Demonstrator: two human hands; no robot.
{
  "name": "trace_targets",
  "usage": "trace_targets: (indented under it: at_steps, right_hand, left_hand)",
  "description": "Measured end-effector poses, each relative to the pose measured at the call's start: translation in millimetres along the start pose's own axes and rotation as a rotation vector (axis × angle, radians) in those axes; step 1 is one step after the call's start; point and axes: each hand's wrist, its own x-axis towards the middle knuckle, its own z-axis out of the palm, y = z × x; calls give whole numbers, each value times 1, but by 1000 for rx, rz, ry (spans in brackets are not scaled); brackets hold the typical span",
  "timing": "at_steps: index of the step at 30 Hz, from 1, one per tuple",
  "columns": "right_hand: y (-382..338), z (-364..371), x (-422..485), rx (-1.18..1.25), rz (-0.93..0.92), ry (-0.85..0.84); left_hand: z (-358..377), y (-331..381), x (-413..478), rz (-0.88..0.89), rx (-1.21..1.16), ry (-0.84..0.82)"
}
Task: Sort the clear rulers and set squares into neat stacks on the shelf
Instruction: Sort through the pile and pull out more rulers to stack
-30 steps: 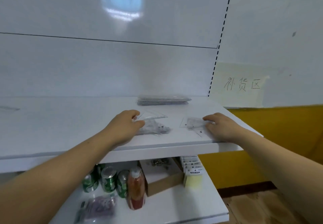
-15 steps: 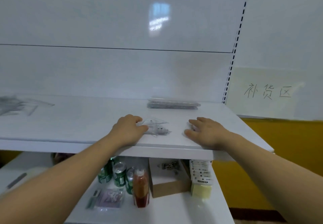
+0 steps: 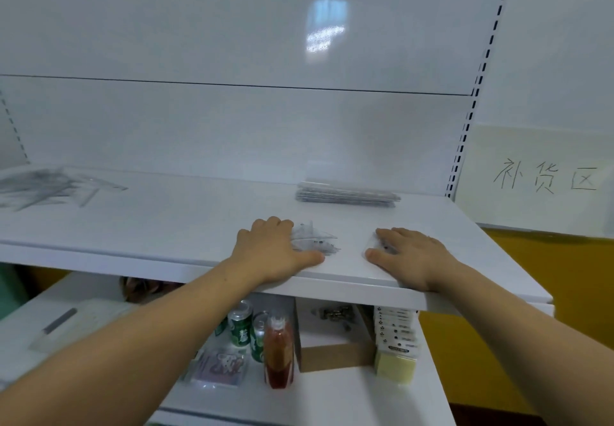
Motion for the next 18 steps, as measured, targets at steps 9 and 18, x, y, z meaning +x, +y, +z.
trace_targets:
  at_steps: [9,18]
  right_hand:
    - [1,2,1,-2,-7,5]
    - [3,3,2,2,-2,3]
  left_hand:
    - [-12,-18,0,98,-287,-96]
    - [-18,-29,0,130,-360,-81]
